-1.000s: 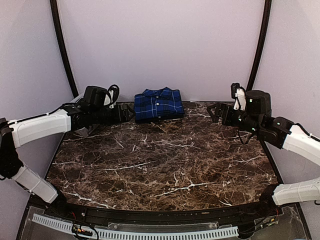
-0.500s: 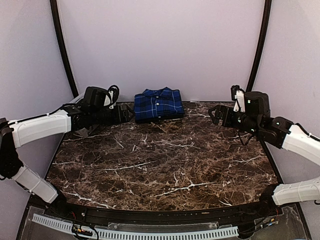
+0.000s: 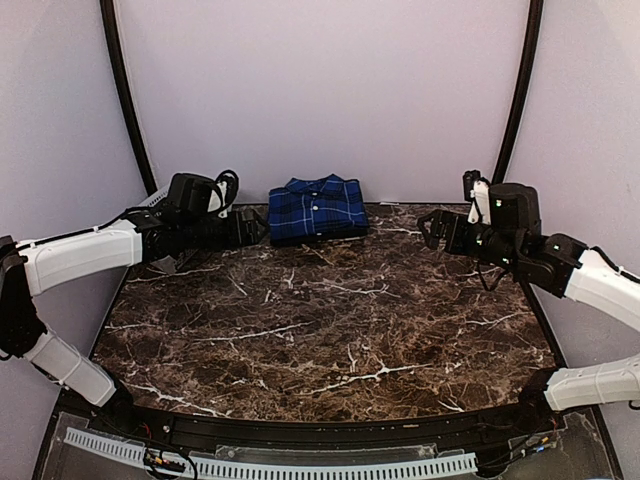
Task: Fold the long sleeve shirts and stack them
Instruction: Reset both arms
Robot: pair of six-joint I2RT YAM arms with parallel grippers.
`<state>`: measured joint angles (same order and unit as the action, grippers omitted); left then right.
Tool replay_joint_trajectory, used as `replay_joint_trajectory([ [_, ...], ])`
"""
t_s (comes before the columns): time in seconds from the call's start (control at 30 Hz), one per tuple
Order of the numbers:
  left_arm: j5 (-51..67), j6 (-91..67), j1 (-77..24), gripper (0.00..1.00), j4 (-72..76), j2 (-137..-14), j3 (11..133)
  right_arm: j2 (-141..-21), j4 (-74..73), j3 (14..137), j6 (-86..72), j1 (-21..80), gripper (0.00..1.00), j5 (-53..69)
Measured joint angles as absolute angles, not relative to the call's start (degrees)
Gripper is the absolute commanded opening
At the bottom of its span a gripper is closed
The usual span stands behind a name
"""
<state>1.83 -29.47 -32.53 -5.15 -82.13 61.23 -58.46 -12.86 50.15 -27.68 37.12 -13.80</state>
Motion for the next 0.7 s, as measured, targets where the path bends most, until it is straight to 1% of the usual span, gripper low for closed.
replay_joint_trajectory([
  [0.7,1.8,-29.3,-32.5,0.85,-4.5,-81.5,61.2,-58.0,-12.4,49.5,-27.7,37.1,0.98,-13.8],
])
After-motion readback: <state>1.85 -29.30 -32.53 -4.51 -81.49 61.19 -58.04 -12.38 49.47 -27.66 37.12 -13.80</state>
